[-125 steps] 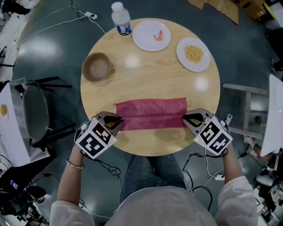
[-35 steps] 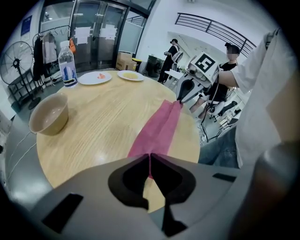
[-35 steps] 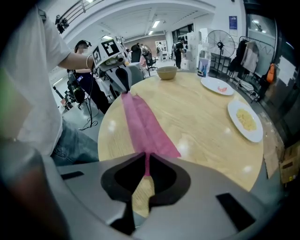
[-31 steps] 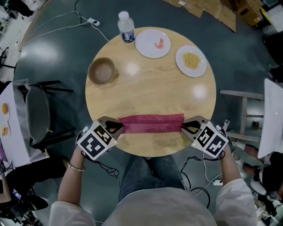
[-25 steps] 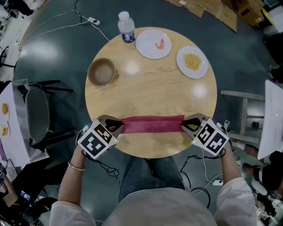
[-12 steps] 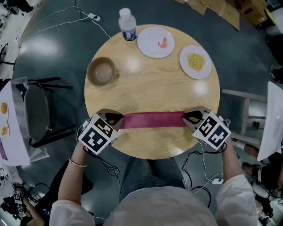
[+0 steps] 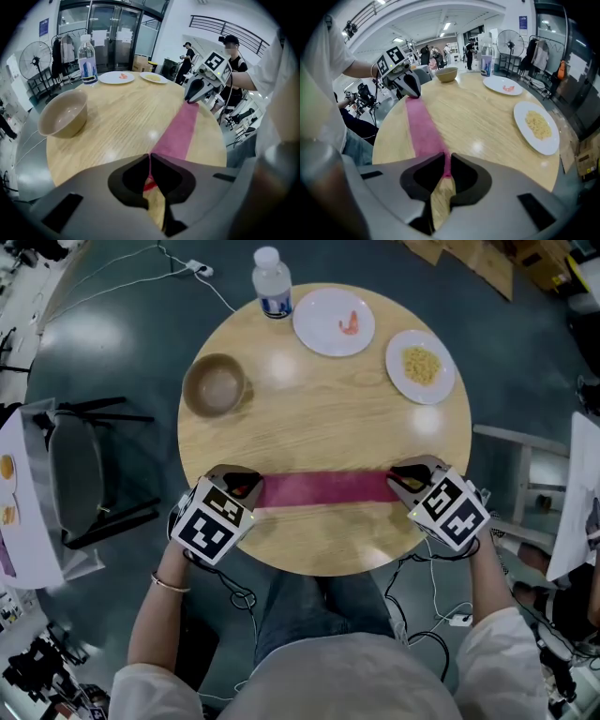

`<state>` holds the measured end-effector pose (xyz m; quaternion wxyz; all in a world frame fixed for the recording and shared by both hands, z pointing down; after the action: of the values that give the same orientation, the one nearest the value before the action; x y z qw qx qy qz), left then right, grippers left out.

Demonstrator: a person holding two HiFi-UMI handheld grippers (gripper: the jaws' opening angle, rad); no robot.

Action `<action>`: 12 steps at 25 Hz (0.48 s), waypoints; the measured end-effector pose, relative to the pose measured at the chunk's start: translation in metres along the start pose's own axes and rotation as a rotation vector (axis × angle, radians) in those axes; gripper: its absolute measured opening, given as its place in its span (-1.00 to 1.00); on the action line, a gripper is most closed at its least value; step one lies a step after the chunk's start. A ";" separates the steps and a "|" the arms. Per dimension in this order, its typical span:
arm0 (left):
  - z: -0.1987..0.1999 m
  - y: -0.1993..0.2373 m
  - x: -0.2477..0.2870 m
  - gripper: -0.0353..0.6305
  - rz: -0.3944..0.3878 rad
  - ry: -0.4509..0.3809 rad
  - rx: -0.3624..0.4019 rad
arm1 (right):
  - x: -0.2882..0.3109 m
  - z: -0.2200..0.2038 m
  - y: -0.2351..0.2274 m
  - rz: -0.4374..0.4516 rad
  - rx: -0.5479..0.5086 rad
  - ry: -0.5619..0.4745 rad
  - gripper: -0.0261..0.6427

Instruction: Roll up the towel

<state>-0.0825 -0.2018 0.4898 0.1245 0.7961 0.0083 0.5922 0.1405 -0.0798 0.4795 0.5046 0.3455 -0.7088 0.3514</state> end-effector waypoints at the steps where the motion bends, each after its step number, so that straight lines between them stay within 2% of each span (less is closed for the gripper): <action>1: 0.000 0.000 0.001 -0.86 0.010 -0.002 0.007 | 0.000 0.000 0.000 -0.002 0.001 0.001 -0.77; 6: -0.002 -0.001 0.001 -0.84 0.035 -0.002 0.033 | 0.001 0.000 -0.002 -0.026 0.005 -0.015 -0.71; 12: -0.001 -0.001 -0.009 -0.69 0.020 -0.050 0.011 | -0.006 -0.002 -0.007 -0.043 0.060 -0.052 -0.64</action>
<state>-0.0865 -0.2018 0.4814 0.1144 0.8112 0.0006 0.5734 0.1488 -0.0804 0.4752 0.4827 0.3846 -0.7034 0.3526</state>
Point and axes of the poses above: the fingertips, and each gripper's own axes: x forward along the fingers, y to its left, z out of its top, the point moved 4 cm from there along -x, backward along the fingers, and after that the axes turned 10 degrees about y, right-handed, at the moved point
